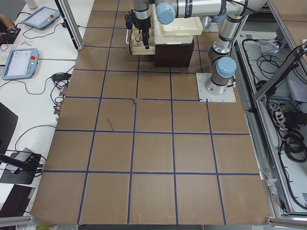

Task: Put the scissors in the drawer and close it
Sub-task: 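Lower the scissors into the drawer with the right gripper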

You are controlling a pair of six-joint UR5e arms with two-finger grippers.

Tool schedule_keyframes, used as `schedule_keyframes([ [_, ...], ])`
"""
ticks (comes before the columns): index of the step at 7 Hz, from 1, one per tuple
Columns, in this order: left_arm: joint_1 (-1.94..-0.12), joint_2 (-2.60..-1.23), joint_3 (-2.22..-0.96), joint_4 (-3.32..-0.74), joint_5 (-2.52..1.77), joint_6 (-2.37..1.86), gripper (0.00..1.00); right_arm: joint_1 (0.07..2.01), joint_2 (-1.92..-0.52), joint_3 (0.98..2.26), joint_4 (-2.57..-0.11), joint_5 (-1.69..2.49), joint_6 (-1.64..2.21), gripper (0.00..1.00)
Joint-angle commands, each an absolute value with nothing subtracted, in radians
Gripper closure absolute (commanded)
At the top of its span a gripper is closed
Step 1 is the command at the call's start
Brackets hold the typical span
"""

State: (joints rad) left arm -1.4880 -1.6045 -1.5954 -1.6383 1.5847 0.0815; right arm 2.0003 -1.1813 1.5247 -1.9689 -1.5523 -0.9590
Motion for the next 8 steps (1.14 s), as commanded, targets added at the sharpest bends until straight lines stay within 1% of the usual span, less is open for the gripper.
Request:
schedule_keyframes([
  [1,-1.483,-1.605,-1.595,-1.638,1.58,0.069,0.0,2.005,-1.163,1.525,-1.974,-1.551,-0.963,1.0],
  [3,-1.485,-1.605,-1.6,-1.64,1.585,0.084,0.0,2.014,-1.146,1.522,-1.982,-1.562,-1.027,1.0],
  [8,-1.482,-1.605,-1.601,-1.641,1.586,0.087,0.0,2.014,-1.137,1.523,-1.982,-1.585,-1.023,1.0],
])
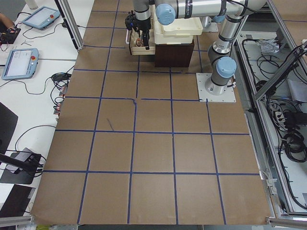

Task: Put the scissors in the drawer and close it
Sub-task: 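Lower the scissors into the drawer with the right gripper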

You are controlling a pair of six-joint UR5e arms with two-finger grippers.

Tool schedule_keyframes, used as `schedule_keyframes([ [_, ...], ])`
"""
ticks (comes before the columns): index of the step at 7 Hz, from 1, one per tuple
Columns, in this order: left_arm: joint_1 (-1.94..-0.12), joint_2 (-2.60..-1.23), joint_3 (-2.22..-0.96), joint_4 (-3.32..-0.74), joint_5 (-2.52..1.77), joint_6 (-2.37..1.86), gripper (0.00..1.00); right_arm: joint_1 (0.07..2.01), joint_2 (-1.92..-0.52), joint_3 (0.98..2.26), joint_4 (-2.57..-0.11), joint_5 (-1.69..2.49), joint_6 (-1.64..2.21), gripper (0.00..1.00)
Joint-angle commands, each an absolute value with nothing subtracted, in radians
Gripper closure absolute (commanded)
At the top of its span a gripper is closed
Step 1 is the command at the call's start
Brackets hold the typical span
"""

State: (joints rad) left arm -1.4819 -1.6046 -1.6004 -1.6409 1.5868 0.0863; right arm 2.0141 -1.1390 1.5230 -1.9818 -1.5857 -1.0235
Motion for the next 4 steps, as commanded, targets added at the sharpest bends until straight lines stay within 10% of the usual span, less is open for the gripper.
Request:
schedule_keyframes([
  [1,-1.483,-1.605,-1.605,-1.641,1.583,0.087,0.0,2.014,-1.137,1.523,-1.982,-1.579,-1.023,0.99],
  [4,-1.485,-1.605,-1.605,-1.64,1.582,0.086,0.0,2.014,-1.135,1.526,-1.974,-1.58,-1.019,0.82],
])
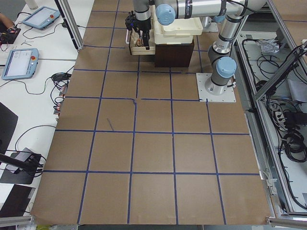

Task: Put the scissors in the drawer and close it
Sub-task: 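Lower the scissors into the drawer with the right gripper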

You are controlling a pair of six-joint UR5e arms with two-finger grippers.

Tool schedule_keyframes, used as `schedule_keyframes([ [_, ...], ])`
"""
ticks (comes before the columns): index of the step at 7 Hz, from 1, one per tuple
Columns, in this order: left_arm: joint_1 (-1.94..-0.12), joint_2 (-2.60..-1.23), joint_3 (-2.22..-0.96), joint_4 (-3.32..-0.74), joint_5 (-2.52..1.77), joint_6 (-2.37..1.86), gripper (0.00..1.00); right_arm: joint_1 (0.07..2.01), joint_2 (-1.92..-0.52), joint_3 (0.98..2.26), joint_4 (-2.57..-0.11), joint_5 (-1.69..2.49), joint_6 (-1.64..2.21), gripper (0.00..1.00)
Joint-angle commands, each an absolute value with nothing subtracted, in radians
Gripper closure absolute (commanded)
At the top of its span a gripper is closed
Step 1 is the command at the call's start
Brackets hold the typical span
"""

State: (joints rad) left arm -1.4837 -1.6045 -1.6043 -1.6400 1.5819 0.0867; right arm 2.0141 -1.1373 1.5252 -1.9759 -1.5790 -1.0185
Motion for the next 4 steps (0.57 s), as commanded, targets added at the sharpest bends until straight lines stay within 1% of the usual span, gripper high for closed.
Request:
schedule_keyframes([
  [1,-1.483,-1.605,-1.605,-1.64,1.582,0.086,0.0,2.014,-1.137,1.526,-1.974,-1.577,-1.02,0.77],
  [2,-1.483,-1.605,-1.605,-1.64,1.582,0.087,0.0,2.014,-1.137,1.529,-1.974,-1.577,-1.017,0.66],
  [3,-1.485,-1.605,-1.605,-1.64,1.582,0.086,0.0,2.014,-1.137,1.529,-1.974,-1.575,-1.014,0.63],
  [4,-1.485,-1.605,-1.605,-1.64,1.582,0.086,0.0,2.014,-1.137,1.529,-1.974,-1.572,-1.014,0.52],
])
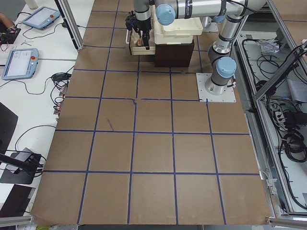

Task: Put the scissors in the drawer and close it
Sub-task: 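Lower the scissors into the drawer with the right gripper, then open the right gripper and raise it out of the drawer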

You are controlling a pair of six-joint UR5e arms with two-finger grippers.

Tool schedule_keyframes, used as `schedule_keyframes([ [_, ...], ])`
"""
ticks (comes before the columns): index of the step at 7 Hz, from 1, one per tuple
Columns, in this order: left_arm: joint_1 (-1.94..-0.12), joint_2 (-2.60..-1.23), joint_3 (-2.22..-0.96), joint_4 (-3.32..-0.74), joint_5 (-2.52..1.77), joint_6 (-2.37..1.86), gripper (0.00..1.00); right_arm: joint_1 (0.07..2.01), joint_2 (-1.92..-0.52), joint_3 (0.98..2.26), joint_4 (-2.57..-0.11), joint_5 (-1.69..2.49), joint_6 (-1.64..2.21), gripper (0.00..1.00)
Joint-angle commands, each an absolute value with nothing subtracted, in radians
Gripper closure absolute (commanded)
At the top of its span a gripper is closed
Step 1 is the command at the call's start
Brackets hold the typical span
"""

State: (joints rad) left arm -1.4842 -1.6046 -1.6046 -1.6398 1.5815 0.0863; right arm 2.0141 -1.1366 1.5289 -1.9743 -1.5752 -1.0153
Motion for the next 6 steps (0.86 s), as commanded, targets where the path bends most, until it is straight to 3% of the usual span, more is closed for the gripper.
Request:
schedule_keyframes([
  [1,-1.485,-1.605,-1.605,-1.64,1.582,0.087,0.0,2.014,-1.135,1.529,-1.977,-1.571,-1.015,0.25],
  [2,-1.485,-1.605,-1.605,-1.64,1.582,0.086,0.0,2.011,-1.138,1.523,-1.977,-1.569,-1.015,0.16],
  [6,-1.453,-1.606,-1.603,-1.632,1.572,0.119,0.0,1.857,-1.295,1.465,-1.874,-1.536,-0.918,0.15],
])
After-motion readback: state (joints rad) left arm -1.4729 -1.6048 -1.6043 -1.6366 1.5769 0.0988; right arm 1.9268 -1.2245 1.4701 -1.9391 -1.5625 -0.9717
